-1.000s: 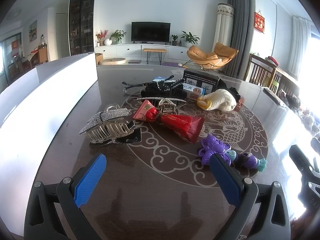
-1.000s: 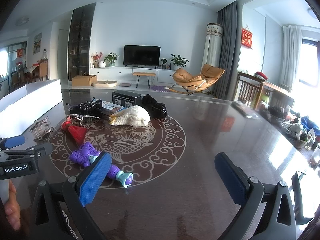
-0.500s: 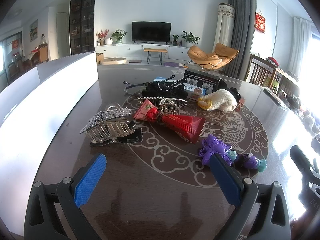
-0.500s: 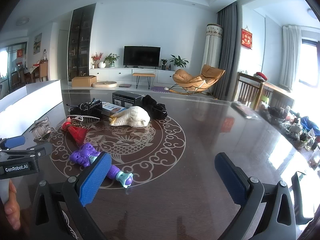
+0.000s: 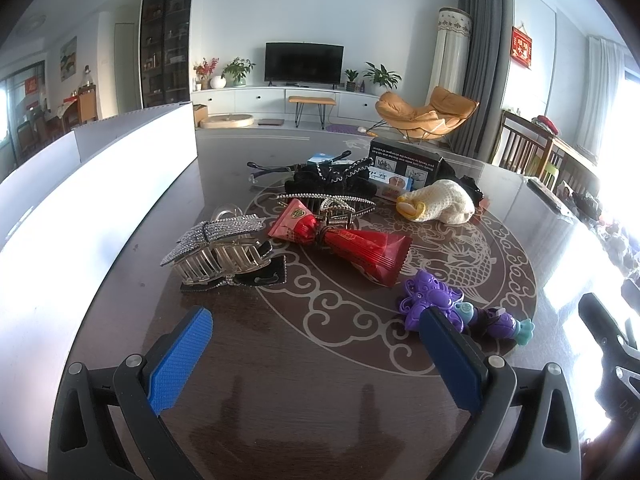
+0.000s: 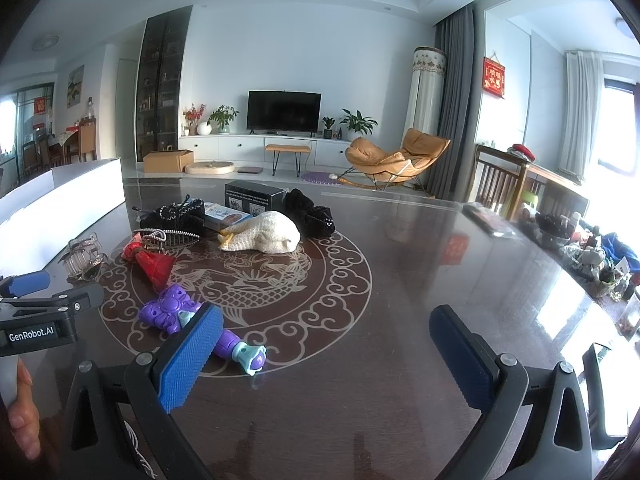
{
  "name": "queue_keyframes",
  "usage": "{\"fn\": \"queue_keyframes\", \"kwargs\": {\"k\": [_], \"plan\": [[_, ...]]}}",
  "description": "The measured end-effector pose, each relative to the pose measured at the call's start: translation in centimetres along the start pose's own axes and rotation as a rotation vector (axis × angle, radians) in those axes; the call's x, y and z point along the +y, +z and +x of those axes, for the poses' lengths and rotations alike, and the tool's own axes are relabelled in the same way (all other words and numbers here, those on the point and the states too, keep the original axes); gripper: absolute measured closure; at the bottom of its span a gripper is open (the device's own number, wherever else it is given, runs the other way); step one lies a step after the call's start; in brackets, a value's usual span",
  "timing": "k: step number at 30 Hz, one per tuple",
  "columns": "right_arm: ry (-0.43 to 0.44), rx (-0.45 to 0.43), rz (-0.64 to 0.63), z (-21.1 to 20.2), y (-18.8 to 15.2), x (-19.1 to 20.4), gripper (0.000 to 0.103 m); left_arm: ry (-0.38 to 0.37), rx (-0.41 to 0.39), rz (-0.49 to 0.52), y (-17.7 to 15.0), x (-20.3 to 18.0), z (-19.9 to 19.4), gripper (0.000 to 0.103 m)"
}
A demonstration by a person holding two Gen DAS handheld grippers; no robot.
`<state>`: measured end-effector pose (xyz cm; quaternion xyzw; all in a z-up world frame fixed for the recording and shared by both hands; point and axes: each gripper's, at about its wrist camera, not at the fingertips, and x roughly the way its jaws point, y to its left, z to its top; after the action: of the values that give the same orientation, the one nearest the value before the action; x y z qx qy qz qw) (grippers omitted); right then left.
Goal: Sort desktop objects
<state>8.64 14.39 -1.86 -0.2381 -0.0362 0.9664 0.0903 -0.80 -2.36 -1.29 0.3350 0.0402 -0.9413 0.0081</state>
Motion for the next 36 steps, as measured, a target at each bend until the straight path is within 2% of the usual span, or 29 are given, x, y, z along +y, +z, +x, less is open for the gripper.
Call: {"fn": "queue_keyframes", "kwargs": {"k": [36], "plan": [[-0.002,-0.001,0.000,0.03,0.04,0.07,0.000,-0.011,0.002,-0.020,-0.01,0.04,0.18,0.000]]}}
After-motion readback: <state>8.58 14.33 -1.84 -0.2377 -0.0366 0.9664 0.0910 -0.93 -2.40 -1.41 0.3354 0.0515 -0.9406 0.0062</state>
